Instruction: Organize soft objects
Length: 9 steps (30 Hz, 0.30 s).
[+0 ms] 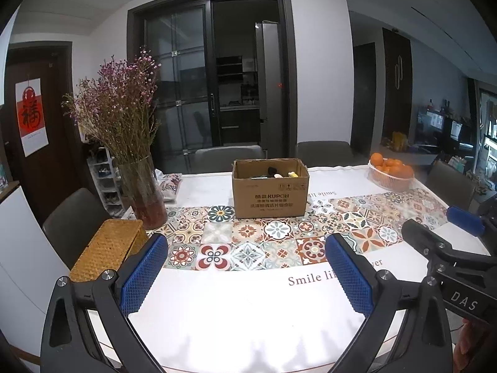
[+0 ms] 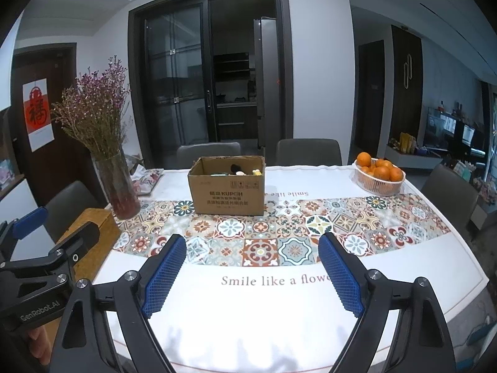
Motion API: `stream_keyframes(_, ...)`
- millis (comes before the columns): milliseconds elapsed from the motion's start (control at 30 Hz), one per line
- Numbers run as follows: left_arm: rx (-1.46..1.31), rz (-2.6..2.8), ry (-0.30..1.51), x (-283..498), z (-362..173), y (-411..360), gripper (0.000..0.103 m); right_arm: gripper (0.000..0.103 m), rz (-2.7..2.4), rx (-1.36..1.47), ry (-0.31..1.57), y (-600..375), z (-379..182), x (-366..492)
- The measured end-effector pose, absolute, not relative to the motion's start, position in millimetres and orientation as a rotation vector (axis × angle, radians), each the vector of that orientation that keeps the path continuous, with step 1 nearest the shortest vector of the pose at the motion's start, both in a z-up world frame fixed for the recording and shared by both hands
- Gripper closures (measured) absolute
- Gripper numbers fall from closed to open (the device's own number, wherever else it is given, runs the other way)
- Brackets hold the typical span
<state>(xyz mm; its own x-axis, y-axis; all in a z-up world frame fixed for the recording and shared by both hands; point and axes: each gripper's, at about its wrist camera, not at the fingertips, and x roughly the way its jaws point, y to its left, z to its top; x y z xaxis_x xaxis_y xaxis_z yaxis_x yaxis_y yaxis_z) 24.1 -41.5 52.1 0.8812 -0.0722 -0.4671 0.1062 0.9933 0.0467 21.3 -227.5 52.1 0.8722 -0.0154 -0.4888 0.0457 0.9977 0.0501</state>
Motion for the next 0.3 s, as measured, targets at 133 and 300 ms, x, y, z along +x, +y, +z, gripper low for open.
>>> stream_keyframes(133,0.078,-0.097,0.487,21.6,51.8,-44.5,0.0,0.015,-0.034,0.074,0.514,-231.2,50.8,18.5)
stream_keyframes(300,0.082,-0.097,0.493,20.8,52.0,-46.5,0.0,0.015,-0.034,0.081,0.516,-231.5,49.3,18.1)
